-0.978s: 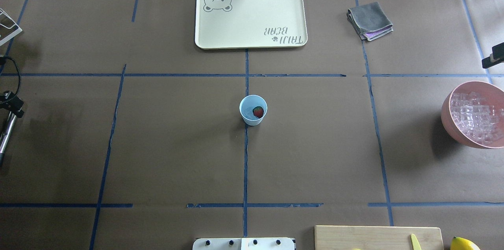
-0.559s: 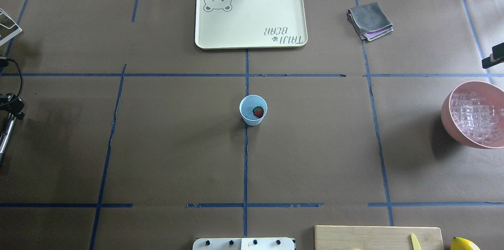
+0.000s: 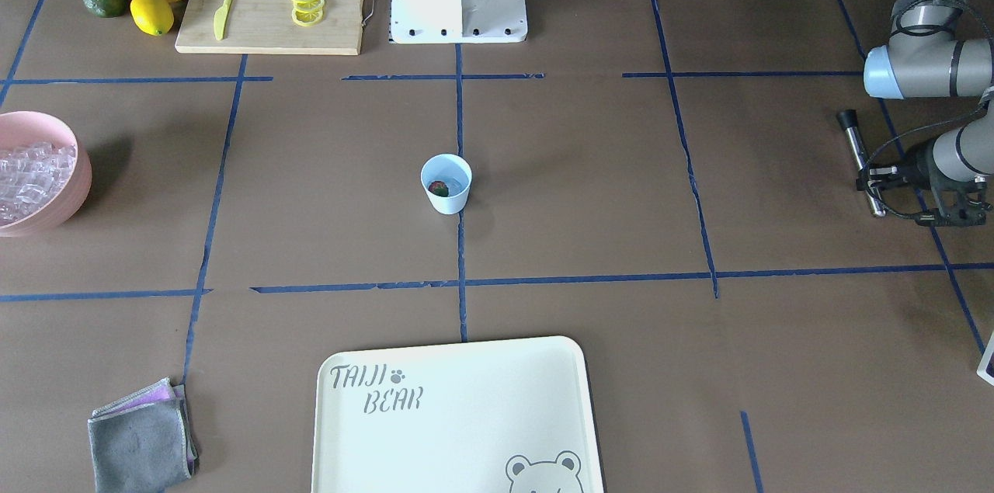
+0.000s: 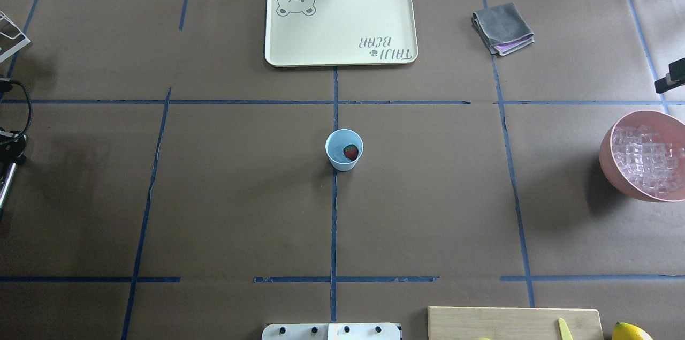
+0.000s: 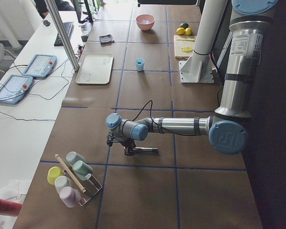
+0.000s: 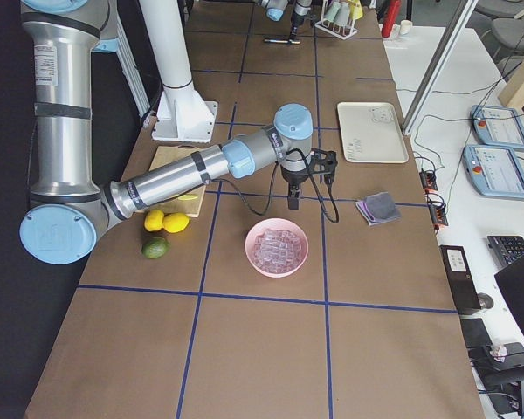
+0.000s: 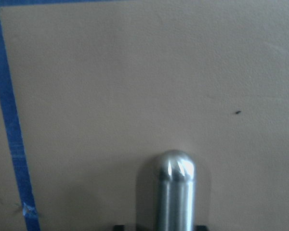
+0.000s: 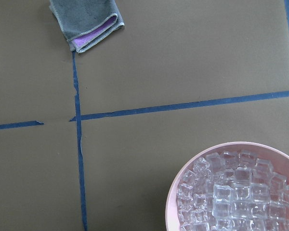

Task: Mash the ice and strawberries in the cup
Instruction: 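Grasp the steel pestle beside the table with the left gripper, then carry the steel pestle with the left gripper over the blue cup, then lower the pestle into the cup and press down on the contents, then lift the pestle out of the cup and withdraw the left arm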

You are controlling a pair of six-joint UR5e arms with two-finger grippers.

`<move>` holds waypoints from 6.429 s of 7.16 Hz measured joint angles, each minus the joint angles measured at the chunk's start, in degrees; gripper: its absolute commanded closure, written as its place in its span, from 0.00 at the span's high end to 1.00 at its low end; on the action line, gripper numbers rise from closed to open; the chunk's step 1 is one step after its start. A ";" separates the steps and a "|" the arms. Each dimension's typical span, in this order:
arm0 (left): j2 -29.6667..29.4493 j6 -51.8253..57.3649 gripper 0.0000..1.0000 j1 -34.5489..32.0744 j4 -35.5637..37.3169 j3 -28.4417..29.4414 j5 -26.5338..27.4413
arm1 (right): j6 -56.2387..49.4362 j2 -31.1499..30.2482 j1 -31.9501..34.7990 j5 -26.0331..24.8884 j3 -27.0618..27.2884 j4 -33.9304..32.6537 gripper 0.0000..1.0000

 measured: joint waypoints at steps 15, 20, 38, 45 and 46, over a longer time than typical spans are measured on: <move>-25.30 -17.43 0.00 41.85 -50.05 -20.97 63.81 | 0.62 2.18 -1.20 0.05 -0.36 0.00 1.00; -27.79 -10.58 0.00 46.30 -53.21 -16.95 74.68 | 0.62 2.10 -1.25 0.03 -0.35 0.00 1.00; -26.34 -19.76 0.00 35.81 -20.62 -33.20 54.94 | 0.10 1.18 -1.23 0.07 -1.28 0.34 1.00; -2.11 -16.32 0.00 5.94 5.09 -32.09 14.61 | 0.09 -0.06 -1.22 0.06 -1.19 0.64 1.00; 2.01 -12.32 0.00 4.36 5.54 -30.14 14.13 | 0.09 -0.19 -1.23 0.08 -1.19 0.63 1.00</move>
